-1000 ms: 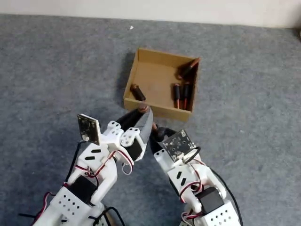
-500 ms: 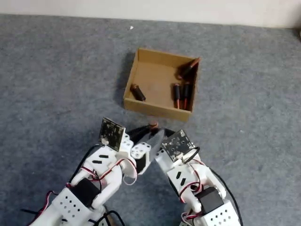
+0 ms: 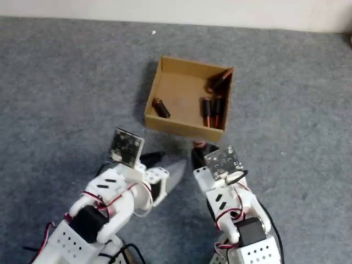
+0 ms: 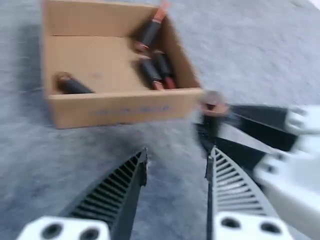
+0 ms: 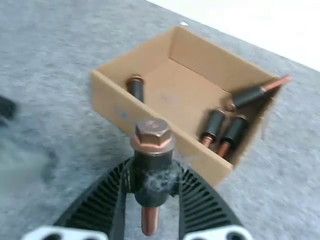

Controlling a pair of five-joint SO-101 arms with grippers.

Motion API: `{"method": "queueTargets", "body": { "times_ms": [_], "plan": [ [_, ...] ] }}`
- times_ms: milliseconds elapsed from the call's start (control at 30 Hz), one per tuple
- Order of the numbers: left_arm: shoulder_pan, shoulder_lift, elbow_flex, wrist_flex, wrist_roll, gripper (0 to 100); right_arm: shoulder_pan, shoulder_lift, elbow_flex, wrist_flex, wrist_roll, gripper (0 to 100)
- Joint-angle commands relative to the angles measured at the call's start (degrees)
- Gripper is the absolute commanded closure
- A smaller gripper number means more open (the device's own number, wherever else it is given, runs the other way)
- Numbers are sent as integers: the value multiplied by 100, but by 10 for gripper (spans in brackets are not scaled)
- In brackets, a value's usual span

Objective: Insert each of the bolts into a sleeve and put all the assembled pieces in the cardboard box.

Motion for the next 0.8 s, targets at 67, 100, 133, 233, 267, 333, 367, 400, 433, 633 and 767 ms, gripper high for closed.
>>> {"method": "queueTargets", "body": {
  "times_ms": [67, 100, 133, 233, 267, 333, 367, 400, 433, 633, 767],
  "plan": [
    [-1771, -66, -119, 18, -44, 850, 215, -119, -31, -224, 9, 993],
    [-2018, -66, -48, 18, -44, 890, 215, -119, -31, -224, 18, 993],
    [-2237, -66, 48, 18, -44, 933, 215, -119, -31, -224, 18, 993],
    [-2686, -66, 382, 18, -53, 989, 215, -119, -22, -215, 26, 993],
    [-2809, -66, 532, 18, -53, 974, 215, -119, -22, -215, 26, 993],
    [-3011, -66, 769, 0, -53, 976, 215, -119, -22, -215, 26, 993],
    [-3099, -66, 910, -79, -53, 981, 215, -119, -22, -215, 26, 993],
    [-3169, -66, 1077, -202, -53, 988, 215, -119, -31, -215, 35, 993],
    [-3213, -66, 1262, -360, -53, 994, 224, -119, -57, -207, 35, 993],
    [-3266, -48, 2237, -1960, -53, 994, 321, 514, -716, -286, 316, 993],
    [-3257, -48, 2229, -1793, -53, 994, 330, 1859, -1895, -453, 343, 993]
  ]
}}
